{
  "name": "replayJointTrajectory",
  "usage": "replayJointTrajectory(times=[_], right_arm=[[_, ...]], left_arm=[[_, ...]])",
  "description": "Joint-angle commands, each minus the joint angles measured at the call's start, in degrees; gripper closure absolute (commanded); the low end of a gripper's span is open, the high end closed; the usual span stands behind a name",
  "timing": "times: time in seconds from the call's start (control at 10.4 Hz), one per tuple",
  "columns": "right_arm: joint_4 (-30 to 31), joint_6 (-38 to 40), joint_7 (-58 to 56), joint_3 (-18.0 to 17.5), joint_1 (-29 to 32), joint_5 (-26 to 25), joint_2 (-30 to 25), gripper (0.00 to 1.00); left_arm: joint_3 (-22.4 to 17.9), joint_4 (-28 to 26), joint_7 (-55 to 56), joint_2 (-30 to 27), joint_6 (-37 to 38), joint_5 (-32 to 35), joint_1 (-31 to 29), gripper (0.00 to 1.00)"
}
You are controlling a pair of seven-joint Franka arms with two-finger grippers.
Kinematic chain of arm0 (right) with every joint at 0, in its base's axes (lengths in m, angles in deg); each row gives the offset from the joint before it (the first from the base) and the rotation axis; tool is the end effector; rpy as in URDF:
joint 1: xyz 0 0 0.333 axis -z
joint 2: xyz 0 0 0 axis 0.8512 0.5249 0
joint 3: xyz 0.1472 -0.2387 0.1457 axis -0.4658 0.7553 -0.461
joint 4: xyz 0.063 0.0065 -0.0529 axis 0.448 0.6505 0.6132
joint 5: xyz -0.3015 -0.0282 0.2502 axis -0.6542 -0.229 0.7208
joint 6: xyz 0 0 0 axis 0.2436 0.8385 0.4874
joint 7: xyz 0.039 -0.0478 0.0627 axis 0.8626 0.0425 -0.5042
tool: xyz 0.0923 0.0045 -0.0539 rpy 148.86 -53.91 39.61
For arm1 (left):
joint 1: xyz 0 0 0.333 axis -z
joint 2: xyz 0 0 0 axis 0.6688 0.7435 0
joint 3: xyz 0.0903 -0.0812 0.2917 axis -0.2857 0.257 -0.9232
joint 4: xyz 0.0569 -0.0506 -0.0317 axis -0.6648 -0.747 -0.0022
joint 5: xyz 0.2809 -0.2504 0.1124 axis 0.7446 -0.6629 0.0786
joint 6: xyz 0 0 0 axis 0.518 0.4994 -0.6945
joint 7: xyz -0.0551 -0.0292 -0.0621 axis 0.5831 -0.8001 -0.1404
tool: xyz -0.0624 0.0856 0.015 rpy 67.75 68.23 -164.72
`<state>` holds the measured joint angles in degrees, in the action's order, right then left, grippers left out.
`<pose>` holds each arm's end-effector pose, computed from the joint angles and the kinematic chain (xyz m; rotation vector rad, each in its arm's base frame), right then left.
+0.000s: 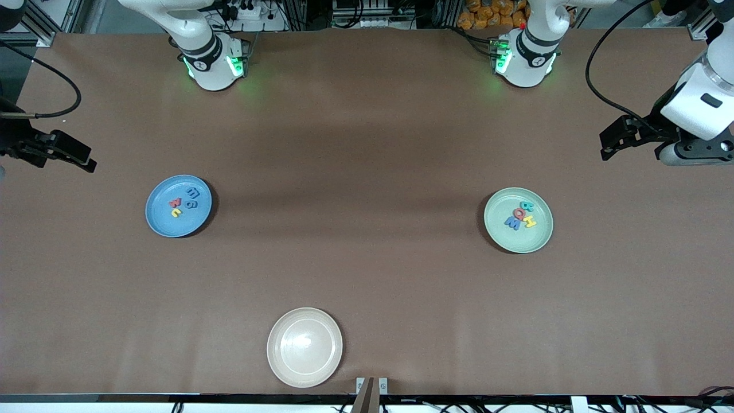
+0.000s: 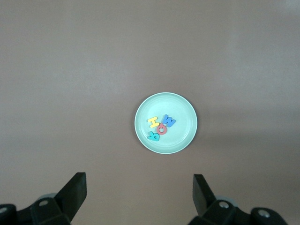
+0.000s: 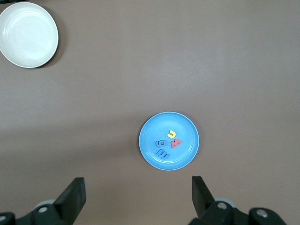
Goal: Sort upper and lower case letters into plates
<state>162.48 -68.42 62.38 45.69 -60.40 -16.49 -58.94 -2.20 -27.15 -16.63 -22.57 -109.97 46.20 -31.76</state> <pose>0.5727 0.0035 0.6362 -3.1178 0.1973 -0.0294 0.5545 -0.0714 0.6277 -3.1131 0.0028 -0.0707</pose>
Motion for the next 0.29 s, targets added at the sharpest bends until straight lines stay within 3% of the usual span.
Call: replayJointTrajectory(times=[0.0,0.19], right_arm=[[1.38,-0.67,-0.51,-0.04,-0.05,-0.34,-1.32,0.00],[1.38,-0.67,-0.51,-0.04,-0.05,-0.26,-1.32,0.00]], left_arm=[[0.15,1.01,-1.83,0.32,0.24,-1.48,-0.37,0.00],[0.15,1.01,-1.83,0.40,0.24,-1.39,-0.02,0.00]])
